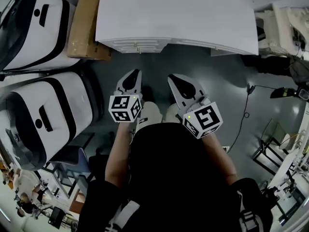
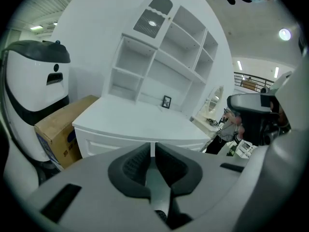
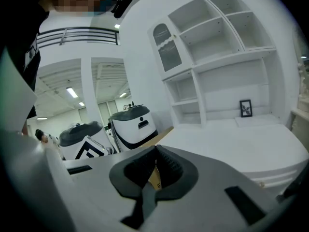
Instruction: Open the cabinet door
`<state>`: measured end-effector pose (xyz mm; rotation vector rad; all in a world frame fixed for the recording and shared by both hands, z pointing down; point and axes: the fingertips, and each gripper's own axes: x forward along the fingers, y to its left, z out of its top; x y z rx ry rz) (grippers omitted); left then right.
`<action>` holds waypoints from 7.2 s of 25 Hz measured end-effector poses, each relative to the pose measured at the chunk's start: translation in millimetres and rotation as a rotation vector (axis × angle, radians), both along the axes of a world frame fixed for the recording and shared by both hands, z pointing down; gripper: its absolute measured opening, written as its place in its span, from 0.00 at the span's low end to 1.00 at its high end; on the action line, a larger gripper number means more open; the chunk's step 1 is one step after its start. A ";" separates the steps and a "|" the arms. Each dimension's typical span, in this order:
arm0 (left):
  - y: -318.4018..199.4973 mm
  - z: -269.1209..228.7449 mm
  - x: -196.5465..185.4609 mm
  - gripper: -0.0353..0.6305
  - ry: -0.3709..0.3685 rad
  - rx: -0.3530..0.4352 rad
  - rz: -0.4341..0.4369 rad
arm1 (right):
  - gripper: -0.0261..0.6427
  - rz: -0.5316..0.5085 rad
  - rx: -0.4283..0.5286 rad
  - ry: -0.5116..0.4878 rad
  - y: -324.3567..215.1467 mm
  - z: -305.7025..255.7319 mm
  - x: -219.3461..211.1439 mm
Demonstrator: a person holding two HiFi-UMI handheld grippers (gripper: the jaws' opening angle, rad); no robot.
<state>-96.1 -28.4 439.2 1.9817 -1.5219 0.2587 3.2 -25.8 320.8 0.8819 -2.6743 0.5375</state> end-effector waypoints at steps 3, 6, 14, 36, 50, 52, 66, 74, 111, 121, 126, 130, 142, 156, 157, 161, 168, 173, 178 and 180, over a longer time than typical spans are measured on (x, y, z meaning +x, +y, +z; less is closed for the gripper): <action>-6.6 21.1 -10.9 0.09 -0.002 -0.017 0.033 | 0.06 0.061 -0.007 0.022 -1.9 9.0 -3.0; -13.4 42.9 -24.4 0.09 -0.014 -0.027 0.035 | 0.06 0.113 -0.013 0.042 -4.6 17.7 -3.5; -37.4 101.2 -36.9 0.12 -0.006 -0.092 0.041 | 0.06 0.190 -0.045 0.092 -9.8 40.0 4.5; -117.0 226.2 -72.3 0.20 -0.051 -0.172 -0.017 | 0.06 0.163 -0.135 0.121 -28.2 86.0 -32.3; -141.9 282.0 -77.2 0.26 -0.028 -0.243 -0.040 | 0.06 0.159 -0.176 0.124 -38.5 104.5 -42.9; -146.5 287.7 -78.7 0.26 -0.034 -0.252 -0.044 | 0.06 0.162 -0.181 0.125 -41.0 107.3 -42.1; -163.3 297.7 -75.0 0.26 -0.060 -0.286 -0.054 | 0.06 0.180 -0.200 0.120 -51.8 109.1 -27.7; -167.1 297.5 -71.7 0.19 -0.087 -0.283 -0.072 | 0.06 0.193 -0.203 0.113 -54.2 109.7 -19.1; -128.7 298.6 -70.4 0.18 -0.054 -0.304 -0.121 | 0.06 0.194 -0.204 0.094 -20.5 108.1 -18.6; -107.7 299.1 -69.0 0.18 -0.055 -0.317 -0.117 | 0.06 0.184 -0.193 0.096 -13.9 103.0 -21.0; -99.1 298.0 -67.4 0.18 -0.059 -0.327 -0.111 | 0.06 0.179 -0.191 0.097 -9.9 99.8 -21.8; -90.8 298.3 -64.5 0.18 -0.062 -0.332 -0.100 | 0.06 0.168 -0.189 0.094 -5.7 99.5 -26.3; -53.1 297.0 -63.3 0.18 -0.062 -0.337 -0.076 | 0.06 0.154 -0.175 0.095 13.8 93.2 -43.5; -11.6 295.4 -55.7 0.18 -0.055 -0.360 -0.070 | 0.06 0.140 -0.182 0.087 36.1 91.0 -50.1; -10.4 294.6 -55.0 0.18 -0.056 -0.360 -0.070 | 0.06 0.139 -0.184 0.086 37.7 90.4 -50.0; -4.8 293.6 -54.1 0.18 -0.058 -0.364 -0.068 | 0.06 0.142 -0.183 0.081 42.8 88.4 -50.1; 8.1 292.6 -53.1 0.18 -0.053 -0.373 -0.065 | 0.06 0.149 -0.181 0.078 51.0 87.5 -50.1; 13.9 293.3 -51.2 0.18 -0.052 -0.380 -0.064 | 0.06 0.156 -0.182 0.077 52.1 87.8 -49.4; 22.5 293.2 -49.3 0.18 -0.048 -0.385 -0.065 | 0.06 0.155 -0.181 0.077 55.4 86.9 -50.9; 24.2 293.6 -48.1 0.18 -0.048 -0.384 -0.067 | 0.06 0.155 -0.180 0.077 54.9 87.1 -50.7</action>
